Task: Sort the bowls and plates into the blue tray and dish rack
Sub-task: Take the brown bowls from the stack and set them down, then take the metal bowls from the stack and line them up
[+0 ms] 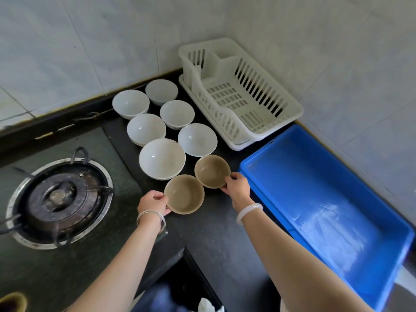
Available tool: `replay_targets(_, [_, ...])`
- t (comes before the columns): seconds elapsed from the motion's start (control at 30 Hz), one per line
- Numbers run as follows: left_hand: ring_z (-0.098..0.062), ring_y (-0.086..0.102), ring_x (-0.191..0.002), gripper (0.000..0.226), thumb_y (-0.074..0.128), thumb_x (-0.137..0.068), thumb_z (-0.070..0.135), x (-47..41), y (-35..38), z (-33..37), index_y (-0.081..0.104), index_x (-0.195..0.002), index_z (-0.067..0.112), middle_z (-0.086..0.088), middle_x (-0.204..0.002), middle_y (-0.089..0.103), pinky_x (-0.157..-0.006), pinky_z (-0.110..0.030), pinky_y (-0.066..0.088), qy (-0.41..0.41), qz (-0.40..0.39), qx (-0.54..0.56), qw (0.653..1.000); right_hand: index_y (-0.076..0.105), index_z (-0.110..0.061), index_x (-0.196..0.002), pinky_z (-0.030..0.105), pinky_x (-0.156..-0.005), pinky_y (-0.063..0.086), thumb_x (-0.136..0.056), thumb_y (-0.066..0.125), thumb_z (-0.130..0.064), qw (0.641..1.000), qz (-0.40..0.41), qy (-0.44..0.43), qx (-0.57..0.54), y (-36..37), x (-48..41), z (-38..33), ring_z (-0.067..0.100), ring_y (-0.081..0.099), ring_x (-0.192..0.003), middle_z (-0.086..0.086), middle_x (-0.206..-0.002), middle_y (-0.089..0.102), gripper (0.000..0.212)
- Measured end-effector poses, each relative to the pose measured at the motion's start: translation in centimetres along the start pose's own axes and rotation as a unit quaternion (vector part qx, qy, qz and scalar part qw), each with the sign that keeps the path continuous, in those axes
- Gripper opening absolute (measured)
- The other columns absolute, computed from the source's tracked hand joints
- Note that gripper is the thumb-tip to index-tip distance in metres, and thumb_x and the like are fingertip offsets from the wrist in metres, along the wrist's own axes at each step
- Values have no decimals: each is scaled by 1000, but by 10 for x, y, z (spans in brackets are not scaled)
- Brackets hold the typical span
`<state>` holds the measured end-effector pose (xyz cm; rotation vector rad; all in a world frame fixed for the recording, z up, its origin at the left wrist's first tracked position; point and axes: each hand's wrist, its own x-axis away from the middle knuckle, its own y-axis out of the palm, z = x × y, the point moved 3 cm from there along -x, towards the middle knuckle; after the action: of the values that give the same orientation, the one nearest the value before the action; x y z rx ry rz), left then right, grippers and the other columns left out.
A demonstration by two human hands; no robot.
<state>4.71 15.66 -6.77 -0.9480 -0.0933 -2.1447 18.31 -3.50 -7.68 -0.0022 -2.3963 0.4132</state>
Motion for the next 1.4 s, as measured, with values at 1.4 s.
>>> replay_targets(1.4, [-13, 59, -91, 29, 63, -84, 15, 269, 162, -97, 65, -112, 17, -2, -107, 65, -84, -22, 47, 380, -362, -400, 751, 73, -8, -88, 32, -62, 37, -88, 60, -17, 898, 332, -70, 281, -280, 211, 199, 35, 62, -79, 14, -84, 63, 16])
